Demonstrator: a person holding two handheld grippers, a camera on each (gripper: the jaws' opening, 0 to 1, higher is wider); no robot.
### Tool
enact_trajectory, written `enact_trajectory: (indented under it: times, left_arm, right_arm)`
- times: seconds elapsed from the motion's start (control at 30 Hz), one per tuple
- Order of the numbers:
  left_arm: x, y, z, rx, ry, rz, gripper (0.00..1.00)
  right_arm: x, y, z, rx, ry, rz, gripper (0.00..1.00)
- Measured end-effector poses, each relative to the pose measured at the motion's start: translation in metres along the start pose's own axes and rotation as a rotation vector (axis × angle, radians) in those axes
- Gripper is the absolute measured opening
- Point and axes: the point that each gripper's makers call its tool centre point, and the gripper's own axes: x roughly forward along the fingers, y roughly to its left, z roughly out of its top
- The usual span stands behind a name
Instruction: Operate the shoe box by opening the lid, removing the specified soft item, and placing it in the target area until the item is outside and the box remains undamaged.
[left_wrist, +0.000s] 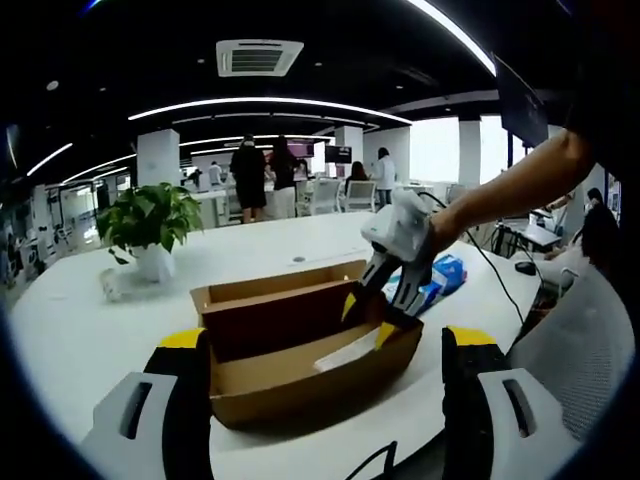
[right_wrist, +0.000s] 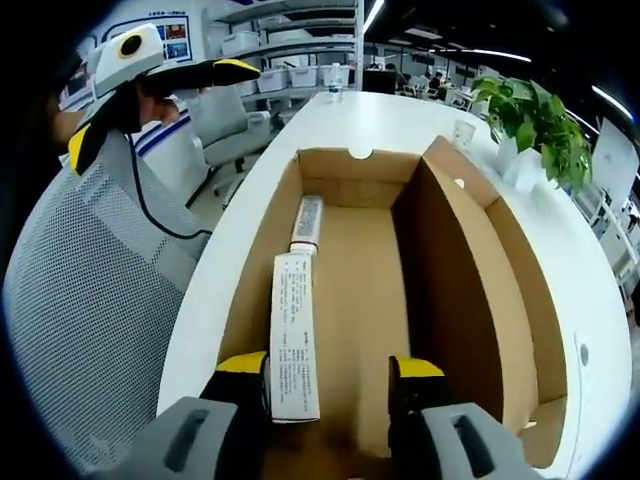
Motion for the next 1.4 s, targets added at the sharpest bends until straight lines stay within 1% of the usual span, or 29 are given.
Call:
enact_trajectory:
  times: [0.13,0.33,0.43,0.53,0.97,1.2,1.4]
  left_arm:
    - [0.000,-0.001,0.001,0.000,0.000,0.001,1.00]
    - [0.000,-0.001,-0.001,0.006,0.006,0.003,1.00]
    - [0.001,0.000,-0.002,0.010,0.008,0.003,1.00]
    - [0.001,0.002,-0.004,0.006,0.012,0.004,1.00]
    - [0.001,0.001,-0.007,0.014,0.021,0.001,0.99]
    - [0.002,-0.001,-0.008,0.019,0.030,-0.004,0.99]
    - [0.002,-0.004,-0.008,0.024,0.035,-0.008,1.00]
  right_arm:
    - [0.004,0.004,0.009,0.011,-0.029,0.009,0.38]
    - [0.012,0.010,0.014,-0.007,-0.027,0.016,0.31]
    - [0.013,0.013,0.014,-0.019,-0.026,0.021,0.26]
    - [0.013,0.013,0.016,-0.019,-0.034,0.019,0.16]
    - [0.008,0.016,0.017,-0.037,-0.041,0.009,0.14]
    - [-0.003,0.011,0.025,-0.037,-0.067,-0.016,0.14]
    - [-0.013,0.009,0.028,-0.044,-0.071,-0.027,0.14]
